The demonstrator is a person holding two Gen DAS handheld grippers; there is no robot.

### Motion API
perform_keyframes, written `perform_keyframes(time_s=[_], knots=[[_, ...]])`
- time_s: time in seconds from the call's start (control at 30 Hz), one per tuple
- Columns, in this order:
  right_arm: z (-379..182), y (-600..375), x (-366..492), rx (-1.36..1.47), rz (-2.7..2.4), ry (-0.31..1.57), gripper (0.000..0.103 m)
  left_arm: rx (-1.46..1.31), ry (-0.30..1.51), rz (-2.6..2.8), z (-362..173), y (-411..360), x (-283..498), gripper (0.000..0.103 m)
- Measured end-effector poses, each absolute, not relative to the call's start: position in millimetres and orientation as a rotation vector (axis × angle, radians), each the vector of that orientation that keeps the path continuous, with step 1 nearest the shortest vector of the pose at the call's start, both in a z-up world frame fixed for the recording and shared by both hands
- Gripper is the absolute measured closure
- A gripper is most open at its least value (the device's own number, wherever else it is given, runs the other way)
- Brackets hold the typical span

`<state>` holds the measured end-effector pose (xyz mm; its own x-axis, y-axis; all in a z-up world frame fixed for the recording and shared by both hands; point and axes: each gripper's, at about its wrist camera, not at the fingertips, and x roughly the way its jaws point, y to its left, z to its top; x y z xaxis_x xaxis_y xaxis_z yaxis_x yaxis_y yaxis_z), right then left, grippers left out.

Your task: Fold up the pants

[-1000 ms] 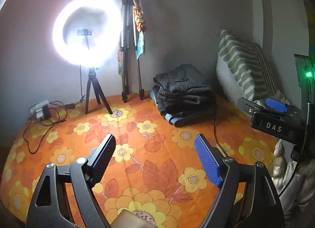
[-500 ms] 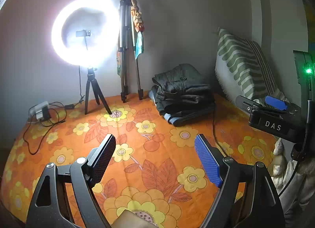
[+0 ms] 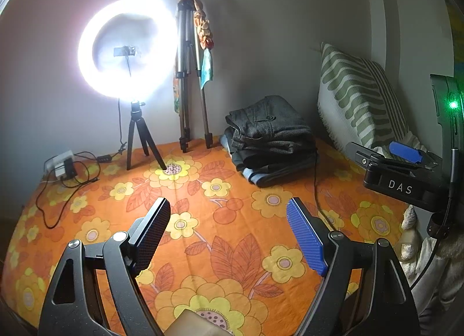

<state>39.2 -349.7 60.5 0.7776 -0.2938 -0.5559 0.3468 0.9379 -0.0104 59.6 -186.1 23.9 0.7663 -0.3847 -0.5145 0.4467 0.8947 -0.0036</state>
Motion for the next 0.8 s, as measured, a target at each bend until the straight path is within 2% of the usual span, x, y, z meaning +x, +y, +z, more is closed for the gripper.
perform_keyframes(time_s=[0.8], knots=[[62.4,-345.9,41.4,0.09,-0.344,0.585,0.0,0.122,0.534,-0.428,24.0,-179.3,63.1,0.021]])
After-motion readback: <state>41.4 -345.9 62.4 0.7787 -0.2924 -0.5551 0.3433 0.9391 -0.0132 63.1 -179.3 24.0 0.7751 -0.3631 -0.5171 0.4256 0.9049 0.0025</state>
